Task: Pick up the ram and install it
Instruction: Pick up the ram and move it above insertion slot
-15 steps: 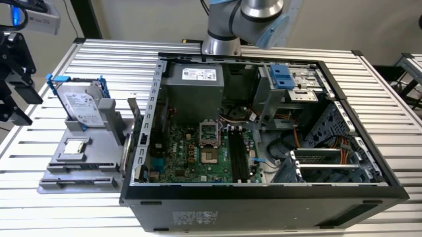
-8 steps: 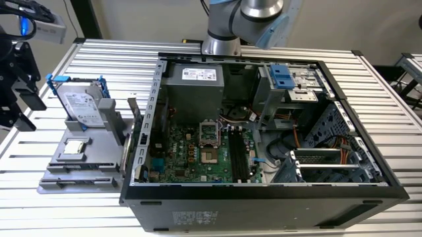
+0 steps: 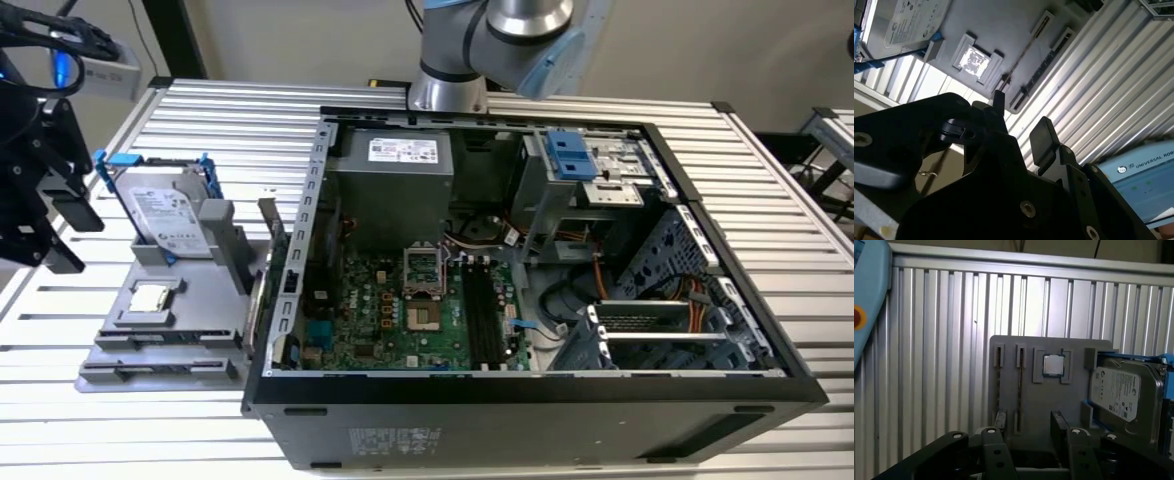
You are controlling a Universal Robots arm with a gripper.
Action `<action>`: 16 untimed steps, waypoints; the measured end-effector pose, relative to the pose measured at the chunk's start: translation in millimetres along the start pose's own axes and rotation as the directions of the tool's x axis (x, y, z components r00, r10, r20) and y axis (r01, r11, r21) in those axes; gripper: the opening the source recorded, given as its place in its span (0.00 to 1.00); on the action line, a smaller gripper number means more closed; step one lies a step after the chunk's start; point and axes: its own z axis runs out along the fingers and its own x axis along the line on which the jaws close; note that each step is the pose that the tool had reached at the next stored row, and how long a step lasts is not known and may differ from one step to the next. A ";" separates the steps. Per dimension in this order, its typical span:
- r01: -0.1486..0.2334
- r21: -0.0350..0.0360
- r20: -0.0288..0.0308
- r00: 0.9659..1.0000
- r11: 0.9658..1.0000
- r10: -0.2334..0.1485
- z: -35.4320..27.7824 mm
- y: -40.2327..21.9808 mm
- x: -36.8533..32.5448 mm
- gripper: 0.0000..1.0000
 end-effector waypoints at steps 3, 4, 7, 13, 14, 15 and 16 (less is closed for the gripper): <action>0.000 0.000 0.000 1.000 1.000 0.000 0.2 0.0 0.0 1.00; 0.000 0.000 0.000 1.000 1.000 0.000 0.3 0.0 0.0 1.00; 0.000 0.000 0.000 1.000 1.000 0.000 3.1 0.0 0.1 1.00; 0.000 0.000 0.000 1.000 1.000 0.000 13.0 -0.1 0.5 1.00; 0.000 0.000 0.000 1.000 1.000 0.000 14.8 -0.1 0.6 1.00; 0.000 0.000 0.000 1.000 1.000 0.000 16.6 -0.2 0.7 1.00; 0.000 0.000 0.000 1.000 1.000 0.000 18.2 -0.2 0.8 1.00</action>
